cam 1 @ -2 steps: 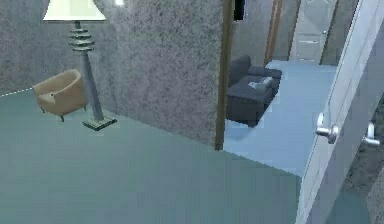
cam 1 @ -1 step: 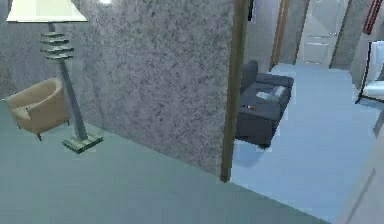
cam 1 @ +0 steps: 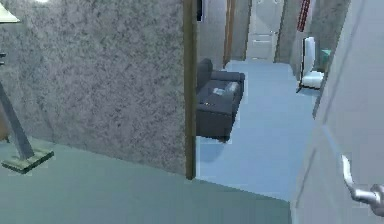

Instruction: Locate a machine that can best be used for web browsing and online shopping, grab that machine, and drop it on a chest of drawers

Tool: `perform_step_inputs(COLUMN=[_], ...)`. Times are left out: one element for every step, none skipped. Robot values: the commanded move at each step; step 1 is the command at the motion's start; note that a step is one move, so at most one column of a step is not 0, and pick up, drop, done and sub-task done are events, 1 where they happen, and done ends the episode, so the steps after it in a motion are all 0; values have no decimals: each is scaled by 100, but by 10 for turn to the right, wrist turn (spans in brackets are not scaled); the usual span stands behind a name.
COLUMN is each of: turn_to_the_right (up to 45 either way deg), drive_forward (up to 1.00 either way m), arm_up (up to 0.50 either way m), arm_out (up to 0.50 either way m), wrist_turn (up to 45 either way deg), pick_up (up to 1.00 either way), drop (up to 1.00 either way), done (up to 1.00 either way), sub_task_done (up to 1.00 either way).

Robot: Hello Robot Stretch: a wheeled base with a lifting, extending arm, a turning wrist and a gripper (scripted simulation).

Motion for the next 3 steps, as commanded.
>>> perform_step_inputs(turn_to_the_right=[0,300,0], drive_forward=[50,0,100], arm_up=[0,0,0], arm_out=[0,0,0], wrist_turn=[0,0,0], pick_up=[0,0,0], drop=[0,0,0], done=[0,0,0], sub_task_done=[0,0,0])
